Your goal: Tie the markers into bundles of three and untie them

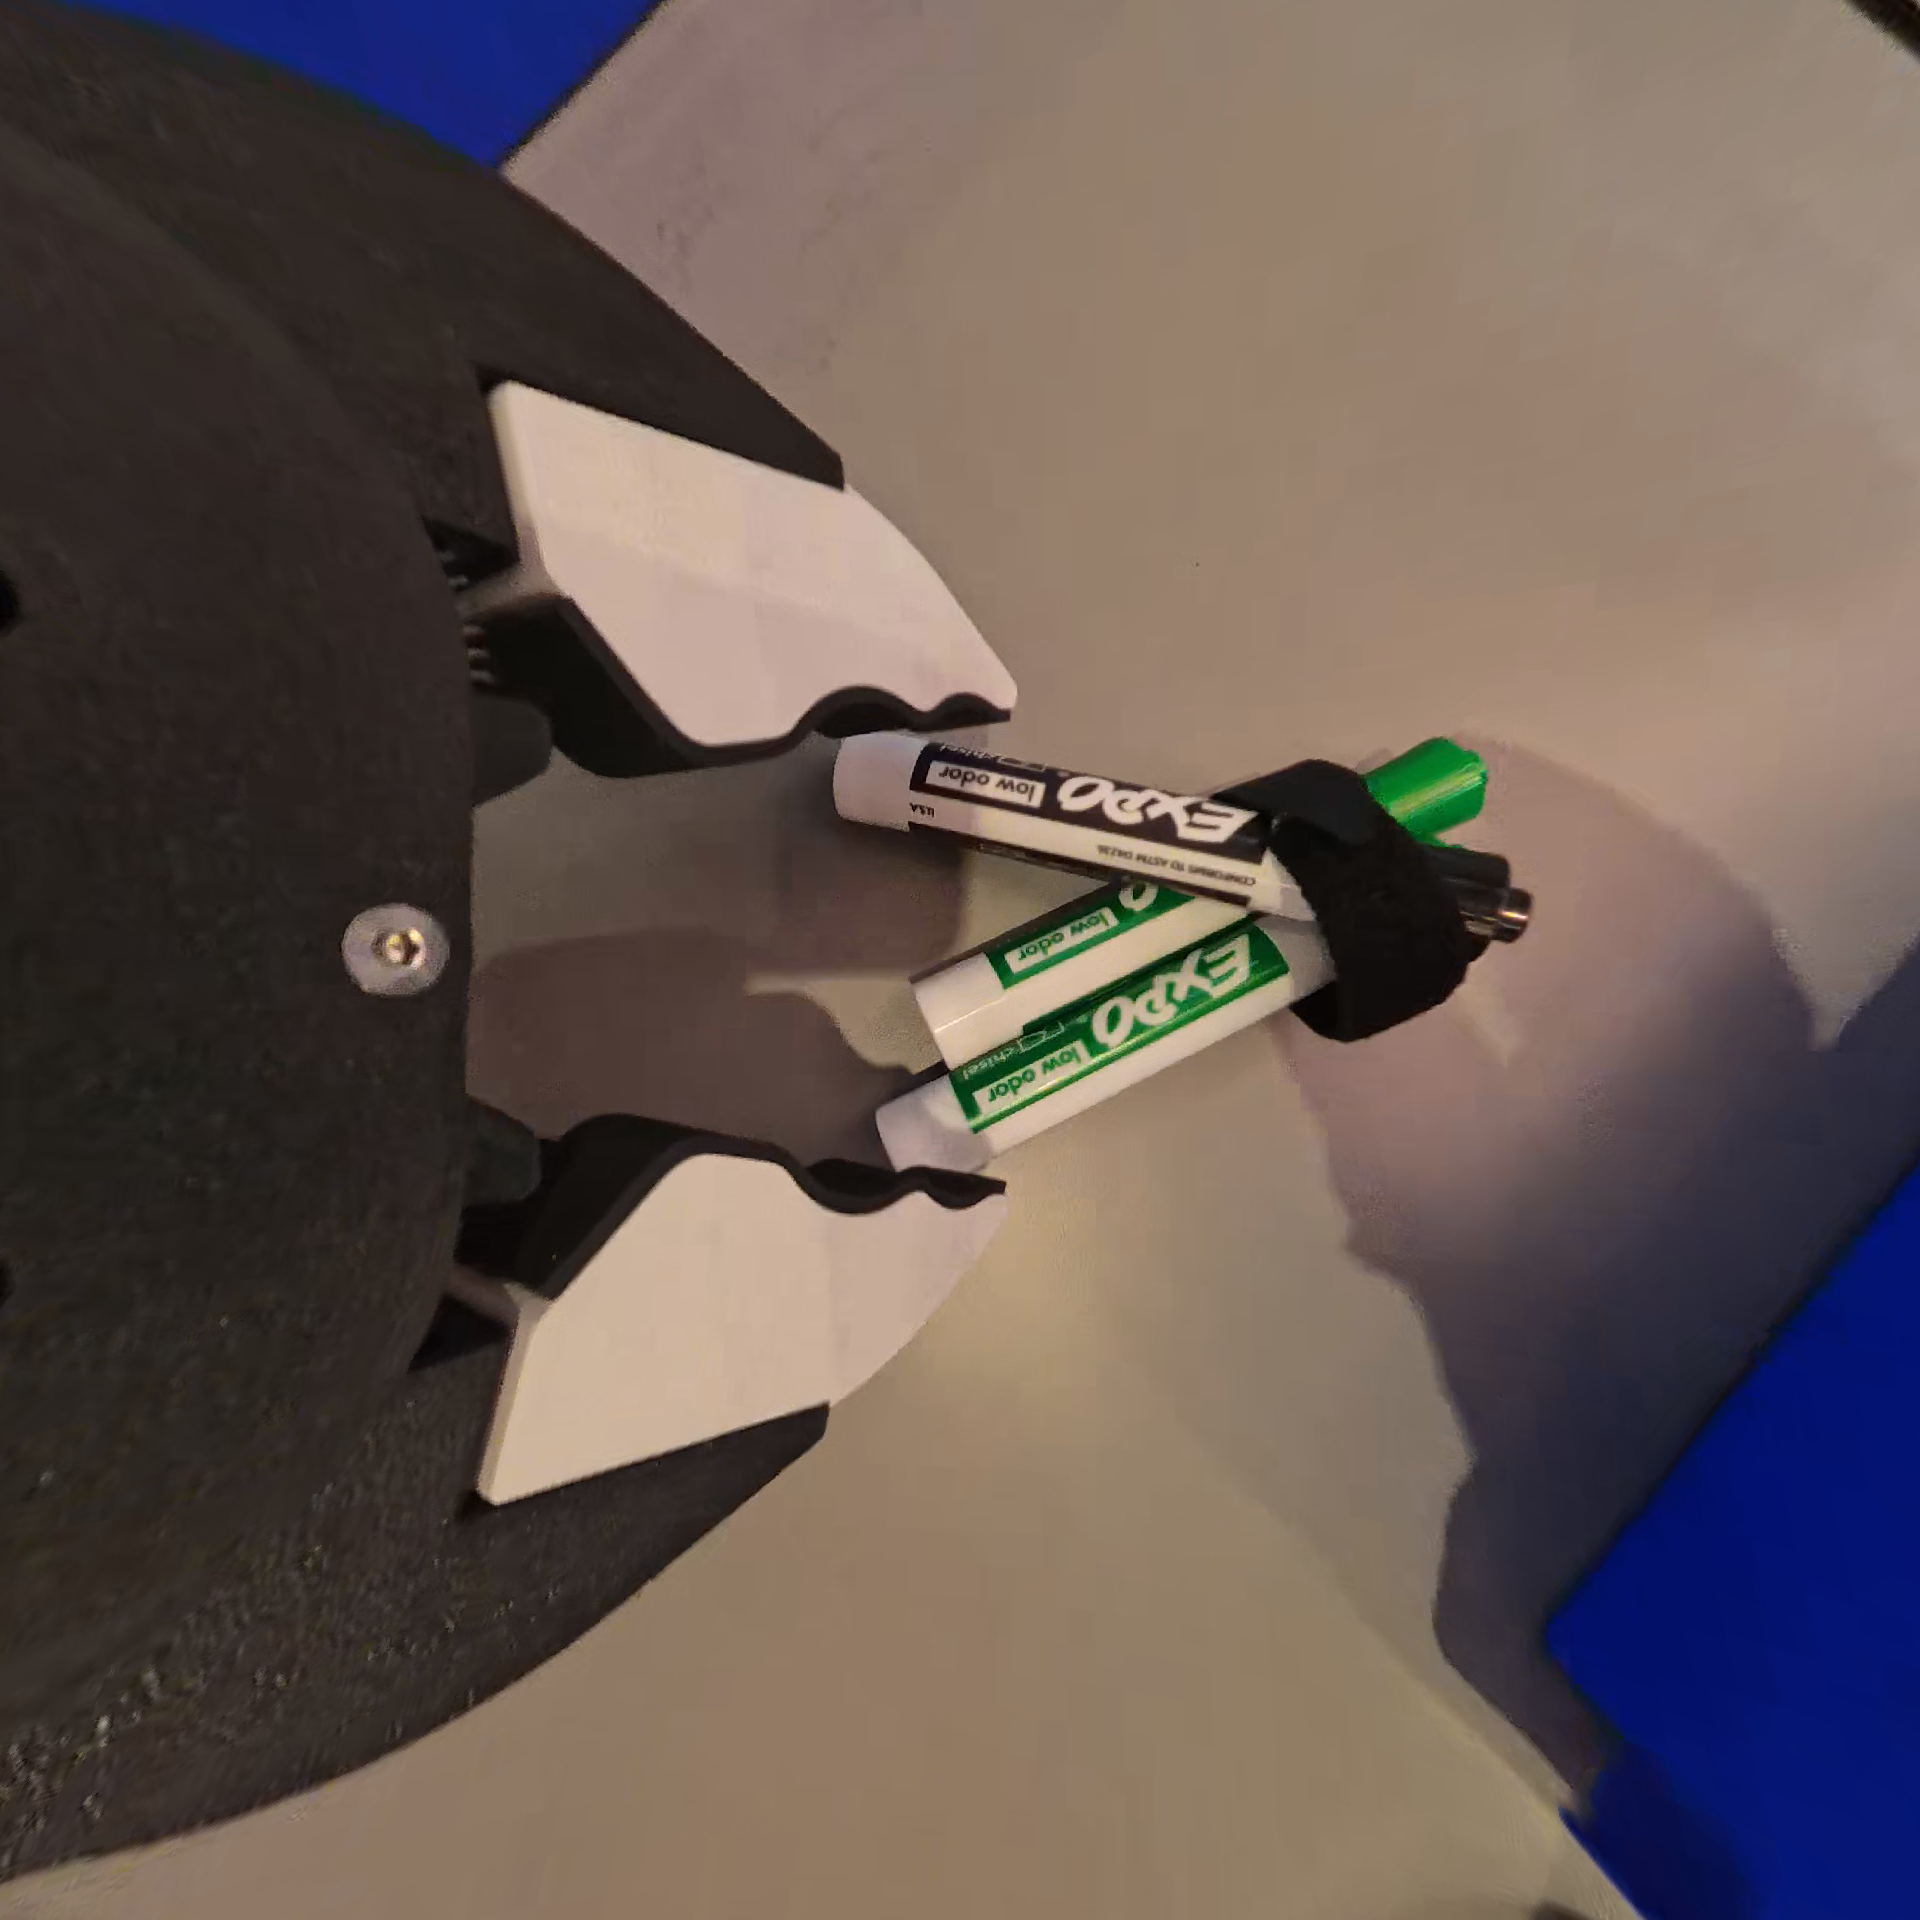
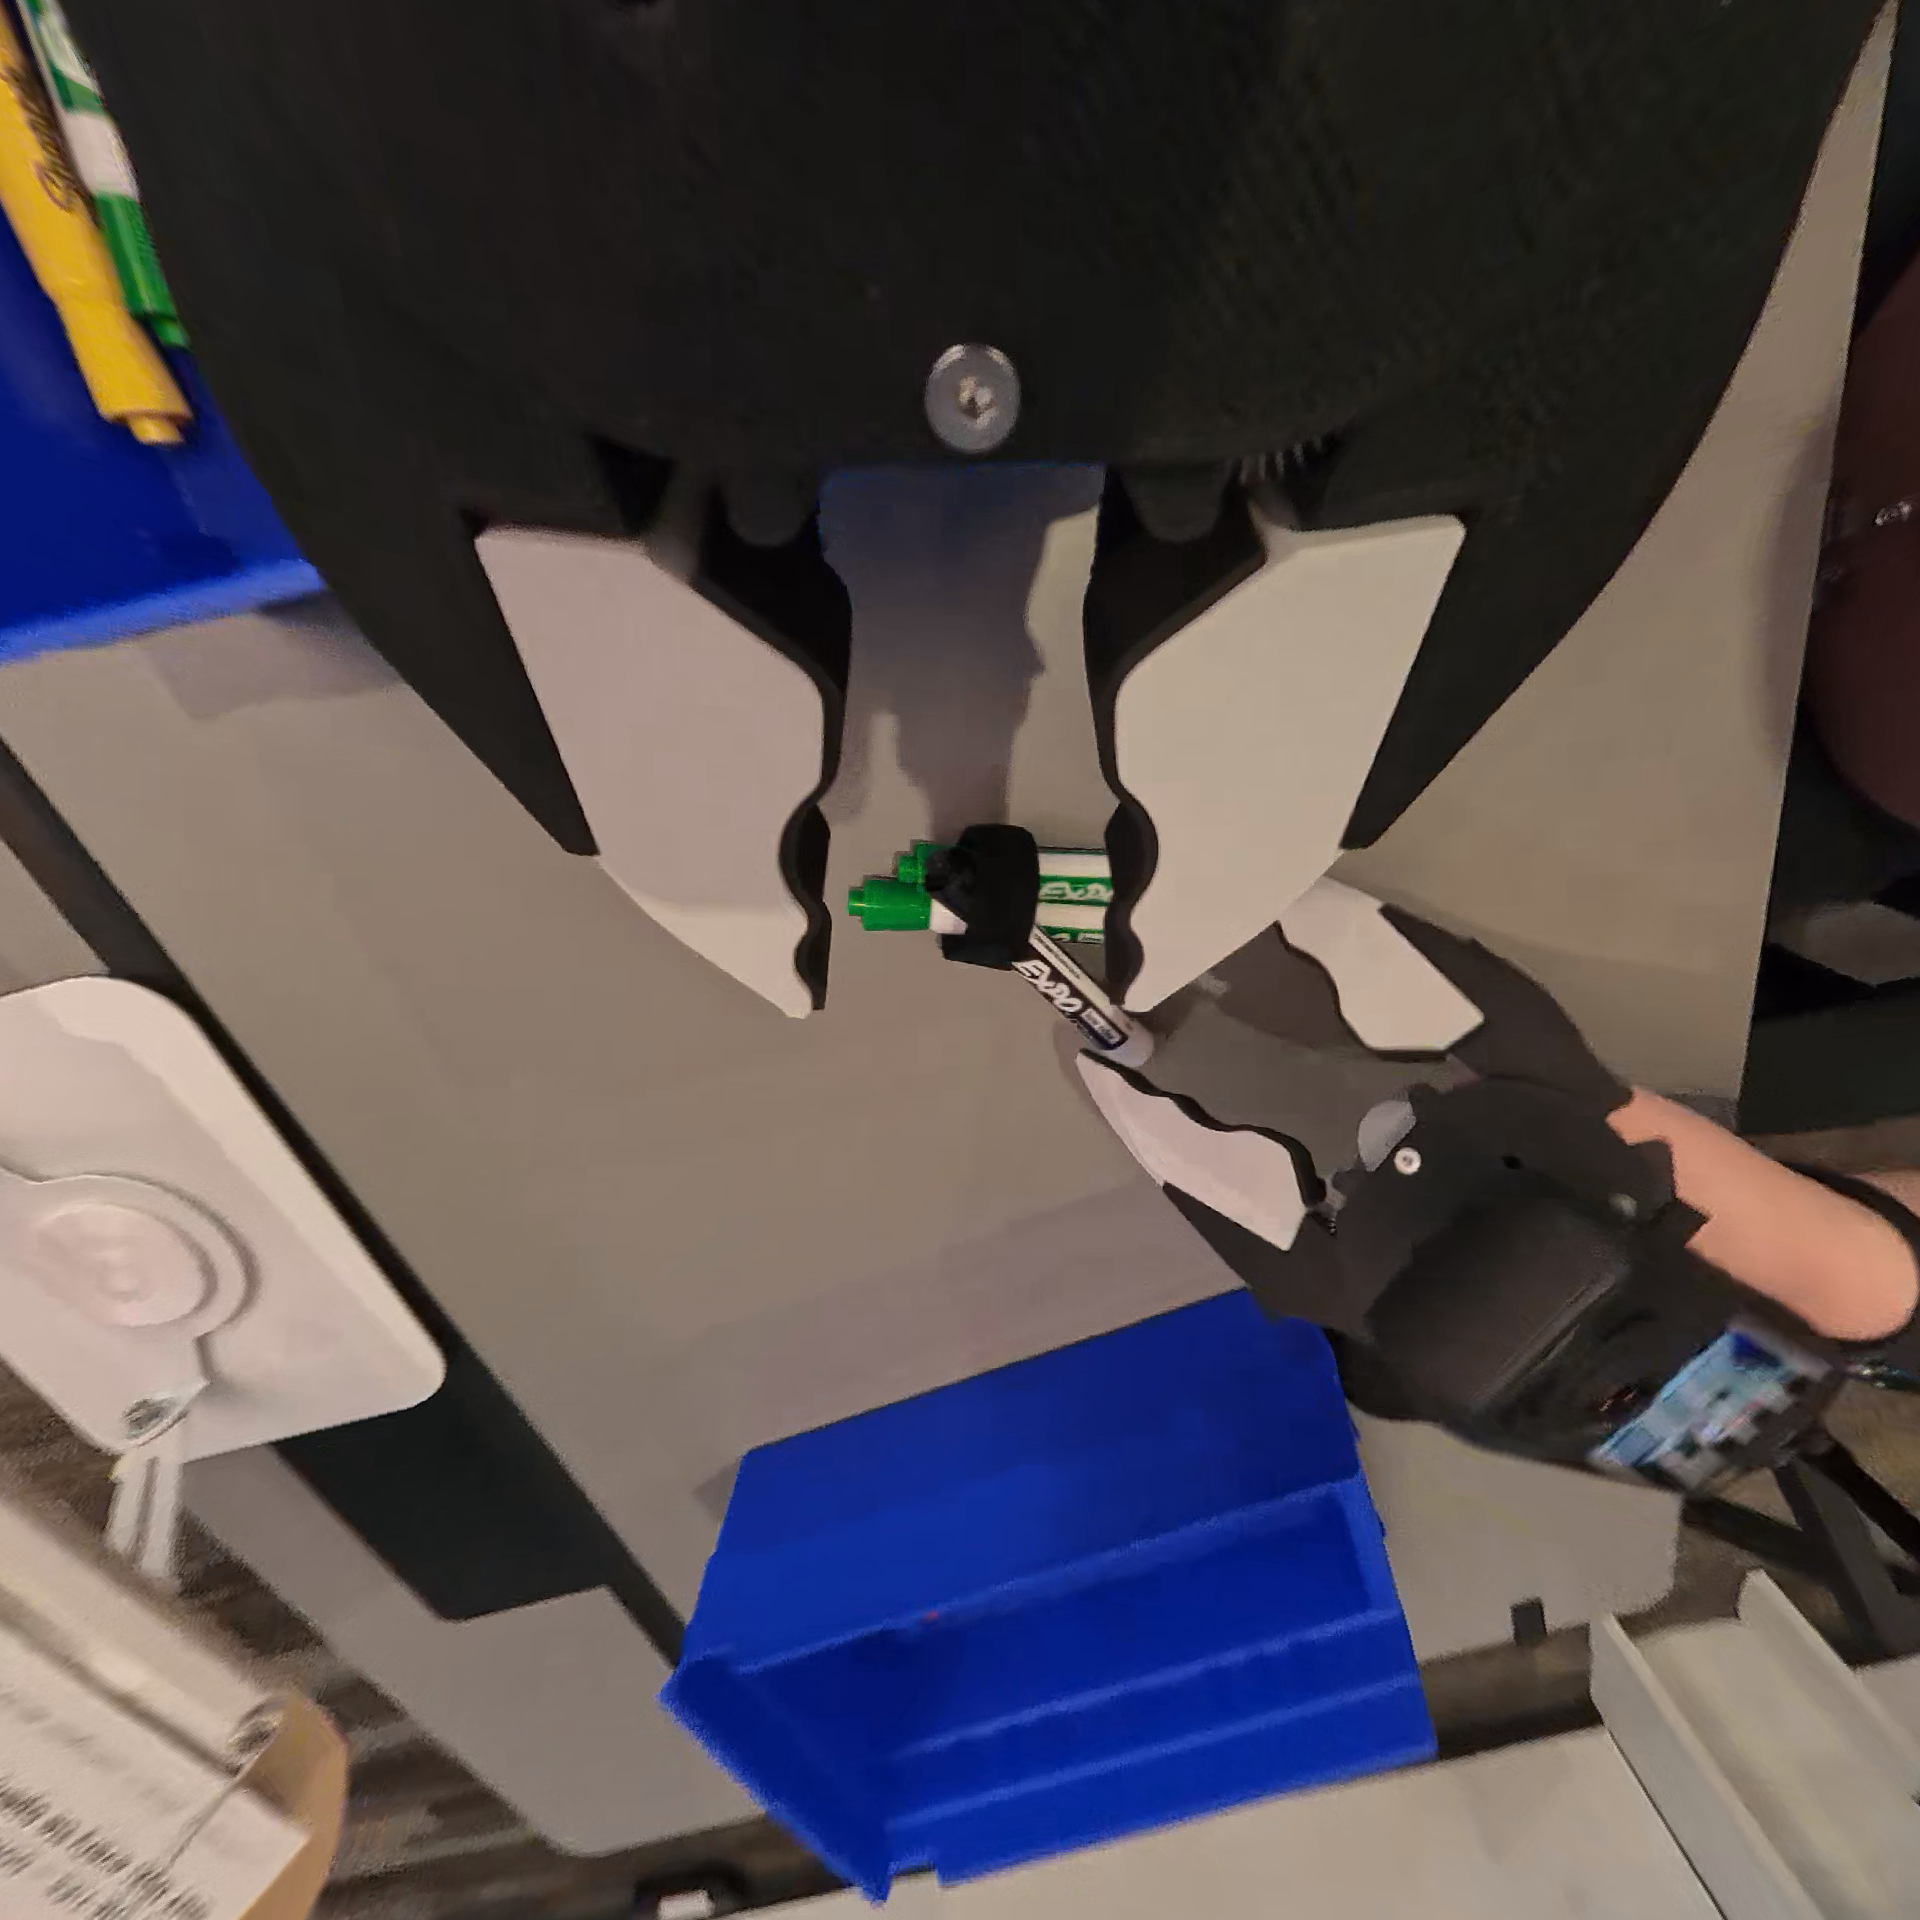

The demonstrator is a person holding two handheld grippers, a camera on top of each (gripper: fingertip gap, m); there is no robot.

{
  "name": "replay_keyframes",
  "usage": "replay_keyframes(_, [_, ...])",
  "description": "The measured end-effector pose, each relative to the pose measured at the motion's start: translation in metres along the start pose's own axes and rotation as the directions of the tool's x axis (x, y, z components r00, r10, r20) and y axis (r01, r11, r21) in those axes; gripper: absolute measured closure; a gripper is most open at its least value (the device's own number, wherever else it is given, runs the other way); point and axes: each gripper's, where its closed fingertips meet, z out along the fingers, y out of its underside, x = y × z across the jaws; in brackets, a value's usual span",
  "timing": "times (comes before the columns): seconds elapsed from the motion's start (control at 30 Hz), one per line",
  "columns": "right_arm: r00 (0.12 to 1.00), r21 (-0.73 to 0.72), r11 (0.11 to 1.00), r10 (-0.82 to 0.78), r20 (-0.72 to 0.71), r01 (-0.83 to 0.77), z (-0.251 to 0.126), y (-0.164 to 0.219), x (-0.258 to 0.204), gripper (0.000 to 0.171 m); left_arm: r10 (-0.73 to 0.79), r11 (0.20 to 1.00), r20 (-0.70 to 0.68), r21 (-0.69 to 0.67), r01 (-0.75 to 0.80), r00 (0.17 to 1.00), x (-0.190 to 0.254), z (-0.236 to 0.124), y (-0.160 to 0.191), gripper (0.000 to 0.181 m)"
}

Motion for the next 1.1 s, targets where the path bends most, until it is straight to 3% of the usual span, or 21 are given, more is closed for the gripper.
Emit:
replay_keyframes(0.17, [0.999, -0.179, 0.983, 0.030, -0.030, -0.035, 0.036, 0.027, -0.011, 0.125, 0.069, 0.997, 0.123, -0.031, -0.065, 0.990, -0.002, 0.012, 0.003, 0.098])
replay_keyframes(0.27, [0.995, -0.278, 0.958, 0.048, -0.085, -0.070, 0.045, 0.045, -0.009, 0.137, 0.032, 0.999, 0.096, -0.029, -0.029, 0.995, -0.004, 0.015, 0.001, 0.107])
replay_keyframes(0.4, [0.988, -0.313, 0.942, 0.084, -0.128, -0.121, 0.043, 0.049, -0.015, 0.138, 0.009, 1.000, 0.068, -0.017, -0.008, 0.998, -0.012, 0.016, 0.002, 0.124])
replay_keyframes(0.63, [0.951, -0.355, 0.901, 0.159, -0.264, -0.249, 0.050, 0.063, -0.017, 0.136, -0.124, 0.988, -0.101, 0.077, 0.132, 0.987, -0.003, 0.005, -0.005, 0.136])
replay_keyframes(0.87, [0.911, -0.411, 0.858, 0.139, -0.389, -0.307, 0.062, 0.077, -0.013, 0.136, -0.117, 0.989, -0.066, 0.078, 0.122, 0.991, -0.008, -0.010, 0.017, 0.131])
replay_keyframes(1.1, [0.886, -0.468, 0.817, 0.108, -0.451, -0.337, 0.066, 0.097, -0.011, 0.135, -0.127, 0.980, -0.106, 0.138, 0.141, 0.986, -0.001, -0.012, 0.016, 0.130])
